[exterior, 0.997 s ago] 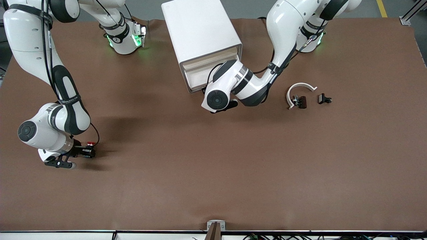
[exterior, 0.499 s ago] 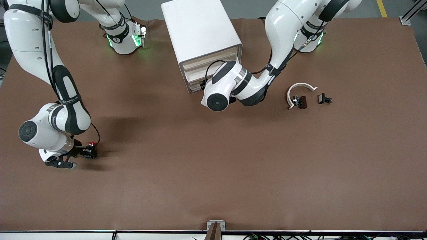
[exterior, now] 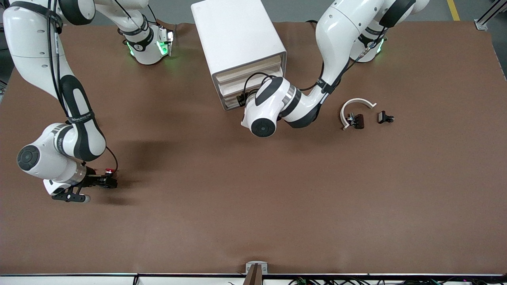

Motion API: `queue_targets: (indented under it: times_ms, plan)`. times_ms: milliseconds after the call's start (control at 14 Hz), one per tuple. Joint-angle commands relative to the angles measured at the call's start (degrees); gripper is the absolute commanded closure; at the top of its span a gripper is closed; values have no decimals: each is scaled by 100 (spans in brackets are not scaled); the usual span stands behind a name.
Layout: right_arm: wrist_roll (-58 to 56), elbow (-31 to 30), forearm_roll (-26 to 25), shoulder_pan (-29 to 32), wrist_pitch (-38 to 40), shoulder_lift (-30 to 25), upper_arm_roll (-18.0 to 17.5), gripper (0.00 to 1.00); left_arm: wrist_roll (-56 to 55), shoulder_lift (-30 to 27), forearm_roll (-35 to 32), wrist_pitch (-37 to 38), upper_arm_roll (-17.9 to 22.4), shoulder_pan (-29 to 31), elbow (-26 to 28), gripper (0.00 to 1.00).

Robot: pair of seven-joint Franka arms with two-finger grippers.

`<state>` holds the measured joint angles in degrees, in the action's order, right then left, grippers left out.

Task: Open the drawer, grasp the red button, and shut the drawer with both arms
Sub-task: 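Set the red button down with the right gripper while the left gripper pushes the drawer, then withdraw the right gripper while the left gripper draws back from the cabinet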

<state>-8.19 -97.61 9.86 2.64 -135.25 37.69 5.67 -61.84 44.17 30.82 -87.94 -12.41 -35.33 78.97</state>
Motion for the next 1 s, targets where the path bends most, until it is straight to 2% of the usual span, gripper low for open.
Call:
queue_targets:
  times_ms: [0, 214, 641, 784, 926]
  plan:
    - [-51, 435, 86, -9, 735, -200, 13, 0, -196, -58, 600, 110, -130, -9, -84, 0]
    - [-51, 681, 60, -9, 1165, -393, 39, 0, -197, -31, 601, 119, -130, -44, 12, 0]
    - [159, 2130, -379, 9, 3467, -631, 109, 0, -197, -31, 574, 119, -130, -89, 145, 0]
    - [265, 2334, -441, 9, 3803, -806, 127, 0, -197, -31, 565, 119, -130, -89, 145, 0]
    - [484, 2387, -713, -18, 4005, -1087, 119, 0, -197, -40, 539, 119, -130, -71, 127, 0]
